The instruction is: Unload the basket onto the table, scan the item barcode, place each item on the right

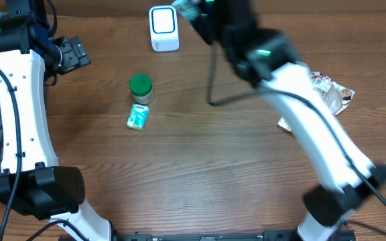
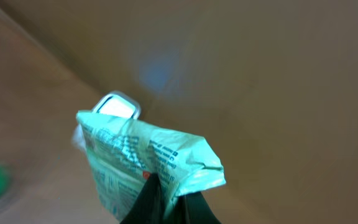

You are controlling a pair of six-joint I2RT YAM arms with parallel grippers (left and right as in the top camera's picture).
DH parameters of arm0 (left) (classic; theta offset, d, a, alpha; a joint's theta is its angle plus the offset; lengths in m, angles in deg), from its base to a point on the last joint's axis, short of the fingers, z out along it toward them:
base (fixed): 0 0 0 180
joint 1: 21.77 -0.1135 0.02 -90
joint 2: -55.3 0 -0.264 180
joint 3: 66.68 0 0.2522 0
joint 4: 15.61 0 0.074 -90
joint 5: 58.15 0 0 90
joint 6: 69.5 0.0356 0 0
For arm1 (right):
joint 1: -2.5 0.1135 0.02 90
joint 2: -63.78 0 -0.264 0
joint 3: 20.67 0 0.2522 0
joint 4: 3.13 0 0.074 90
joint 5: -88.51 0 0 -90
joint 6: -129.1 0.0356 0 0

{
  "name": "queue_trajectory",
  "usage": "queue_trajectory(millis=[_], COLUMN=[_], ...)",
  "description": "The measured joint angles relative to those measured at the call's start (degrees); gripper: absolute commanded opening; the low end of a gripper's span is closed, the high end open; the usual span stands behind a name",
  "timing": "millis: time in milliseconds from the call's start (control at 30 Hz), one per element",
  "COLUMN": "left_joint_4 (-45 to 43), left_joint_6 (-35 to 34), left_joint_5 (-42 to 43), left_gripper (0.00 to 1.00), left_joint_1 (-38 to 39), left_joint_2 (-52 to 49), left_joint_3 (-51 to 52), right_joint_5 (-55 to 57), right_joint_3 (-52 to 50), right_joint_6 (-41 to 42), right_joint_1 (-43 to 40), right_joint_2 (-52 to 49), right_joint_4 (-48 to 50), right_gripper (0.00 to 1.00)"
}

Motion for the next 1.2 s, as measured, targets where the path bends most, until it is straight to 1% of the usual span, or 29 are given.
queue_trajectory(millis=[100, 167, 267, 300, 433, 500, 633, 867, 900, 933, 967, 1100, 1200], left_joint_4=[-0.15, -0.20, -0.13, -0.13, -0.15, -0.15, -0.13, -0.17, -0.13, -0.15, -0.15, -0.15, -0.13], left_joint_6=[-0.02, -0.02, 0.00, -0.02, -0.02, -0.02, 0.00, -0.02, -0.02, 0.00, -0.02, -0.02, -0.02], left_joint_5=[0.02, 0.04, 0.02, 0.02, 0.02, 0.02, 0.02, 0.04, 0.02, 0.02, 0.02, 0.02, 0.02], left_gripper=[1.00, 0.99, 1.00, 1.00, 1.00, 0.99, 0.99, 1.00, 1.00, 0.99, 1.00, 0.99, 1.00], left_joint_1=[0.00, 0.00, 0.00, 0.00, 0.00, 0.00, 0.00, 0.00, 0.00, 0.00, 0.00, 0.00, 0.00], left_joint_2=[0.00, 0.00, 0.00, 0.00, 0.00, 0.00, 0.00, 0.00, 0.00, 0.00, 0.00, 0.00, 0.00], left_joint_3=[-0.02, 0.00, 0.00, 0.00, 0.00, 0.00, 0.00, 0.00, 0.00, 0.00, 0.00, 0.00, 0.00], right_joint_5=[-8.37, -12.79, -16.26, -16.72, -18.49, -18.56, -18.60, -18.95, -18.99, -18.97, -18.99, -19.47, -19.52], right_joint_3=[0.31, 0.22, -0.68, -0.74, -0.87, -1.27, -7.30, -26.43, -29.00, -30.88, -32.81, -33.75, -33.70], right_joint_6=[11.17, 14.69, 17.38, 17.68, 19.10, 19.26, 19.69, 20.31, 20.31, 20.35, 20.44, 20.59, 20.52], right_joint_1=[-4.72, -7.52, -10.99, -11.74, -19.34, -22.05, -29.16, -34.99, -35.60, -35.98, -36.26, -36.30, -36.30], right_joint_2=[4.26, 3.54, 1.88, 1.70, 1.07, 0.94, 0.31, -1.77, -2.10, -2.25, -2.27, -2.27, -2.27], right_joint_4=[-13.53, -20.98, -29.22, -30.10, -36.50, -37.20, -36.06, -22.84, -21.09, -19.76, -18.18, -14.64, -15.63], right_gripper=[0.04, 0.04, 0.04, 0.04, 0.05, 0.04, 0.04, 0.04, 0.06, 0.27, 1.00, 1.00, 1.00])
